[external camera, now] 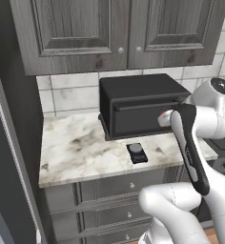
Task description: Take the steak from the fridge and place it on the digital scale on the counter by the fridge. Wait a few seconds for a reading, then move it to the plate on the dining counter.
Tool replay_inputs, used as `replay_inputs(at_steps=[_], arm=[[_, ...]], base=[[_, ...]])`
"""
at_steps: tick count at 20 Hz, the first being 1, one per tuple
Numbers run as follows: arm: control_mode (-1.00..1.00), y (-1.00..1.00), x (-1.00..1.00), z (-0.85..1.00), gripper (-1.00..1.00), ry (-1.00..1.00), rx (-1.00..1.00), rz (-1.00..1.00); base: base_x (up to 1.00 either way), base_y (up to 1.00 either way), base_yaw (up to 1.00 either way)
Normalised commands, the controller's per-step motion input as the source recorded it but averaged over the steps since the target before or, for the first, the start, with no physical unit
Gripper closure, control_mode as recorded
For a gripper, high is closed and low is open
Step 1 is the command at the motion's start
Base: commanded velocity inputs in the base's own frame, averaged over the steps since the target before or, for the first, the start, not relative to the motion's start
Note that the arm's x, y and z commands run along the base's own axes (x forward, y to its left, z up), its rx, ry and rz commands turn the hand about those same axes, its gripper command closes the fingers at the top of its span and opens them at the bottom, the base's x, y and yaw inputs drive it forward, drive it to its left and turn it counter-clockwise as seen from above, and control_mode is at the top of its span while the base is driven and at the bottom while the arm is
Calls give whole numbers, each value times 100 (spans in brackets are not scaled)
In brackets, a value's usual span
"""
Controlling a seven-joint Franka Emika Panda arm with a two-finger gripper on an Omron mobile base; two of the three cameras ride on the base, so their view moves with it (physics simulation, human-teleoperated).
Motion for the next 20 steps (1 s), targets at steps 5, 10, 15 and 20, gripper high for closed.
replay_inputs(at_steps=[5, 10, 15, 20], arm=[[-100, 16, 64, 0, 100, 25, -2, 0], [-100, 10, 53, -17, 100, 29, -5, 0], [-100, 6, 33, -48, 100, 12, 0, 1], [-100, 0, 22, -88, 100, 10, 0, 1]], base=[[0, 0, 0], [0, 0, 0], [0, 0, 0], [0, 0, 0]])
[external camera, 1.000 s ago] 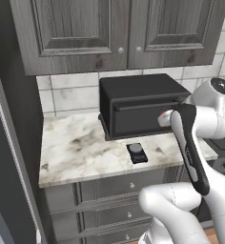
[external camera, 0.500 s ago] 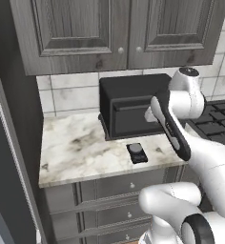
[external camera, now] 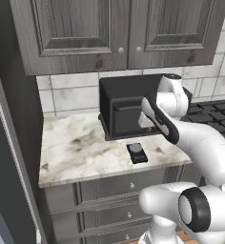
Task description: Take the steak from the fridge and place it on the digital scale on the counter by the fridge. Wait a few seconds for a reading, then move it to the plate on the dining counter.
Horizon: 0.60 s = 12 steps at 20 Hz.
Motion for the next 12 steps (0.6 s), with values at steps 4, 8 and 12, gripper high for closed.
replay_inputs(at_steps=[4, 8, 12], arm=[[-100, 0, 15, -86, 100, 2, 2, 0], [-100, 1, 3, -40, 100, 0, 3, 0], [-100, 6, 0, -29, 100, -10, 7, 0]], base=[[0, 0, 0], [0, 0, 0], [0, 0, 0]])
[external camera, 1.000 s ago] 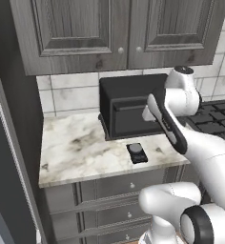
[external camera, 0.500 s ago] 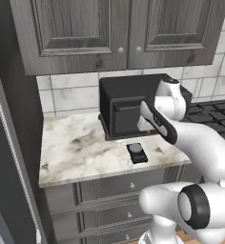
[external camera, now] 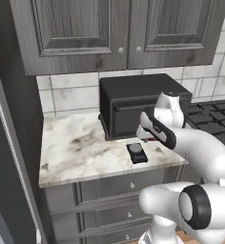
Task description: Take the steak from the fridge and place it on the digital scale on the counter by the fridge. Wait a few seconds for a reading, then move it to the plate on the dining counter.
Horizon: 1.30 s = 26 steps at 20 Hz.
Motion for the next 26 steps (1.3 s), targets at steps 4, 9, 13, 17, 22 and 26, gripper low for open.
replay_inputs(at_steps=[4, 9, 13, 17, 22, 26], arm=[[-100, 14, 0, -22, 100, -6, 3, 0], [-100, 17, 20, -32, 100, -1, 0, 0], [-100, 19, 27, -29, 100, -1, 0, -1], [-100, 10, 25, -12, 100, -1, 0, -1], [-100, 0, 3, -1, 100, 0, 0, 0], [-100, -1, 0, -7, 100, 0, 0, 0]], base=[[0, 0, 0], [0, 0, 0], [0, 0, 0], [0, 0, 0], [0, 0, 0], [0, 0, 0]])
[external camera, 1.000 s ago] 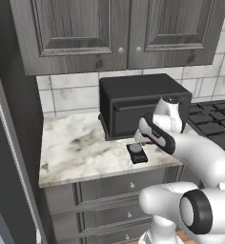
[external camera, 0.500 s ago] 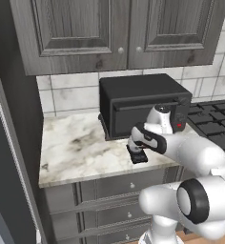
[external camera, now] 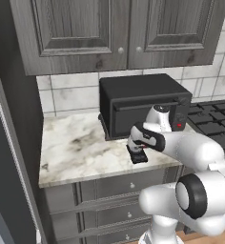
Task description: Take the steak from the fridge and place it on the digital scale on the counter by the fridge. Wait a few seconds for a reading, then move it to the plate on the dining counter.
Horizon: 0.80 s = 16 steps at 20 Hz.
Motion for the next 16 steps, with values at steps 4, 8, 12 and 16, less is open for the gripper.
replay_inputs(at_steps=[4, 8, 12, 16], arm=[[-100, 0, 0, -35, 100, 0, 0, 0], [-100, 0, 0, -45, 100, 0, 0, 0], [-100, 0, 0, -24, 100, 0, 0, 0], [-100, 0, 0, 3, 100, 0, 0, 0]], base=[[0, 0, 0], [0, 0, 0], [0, 0, 0], [0, 0, 0]])
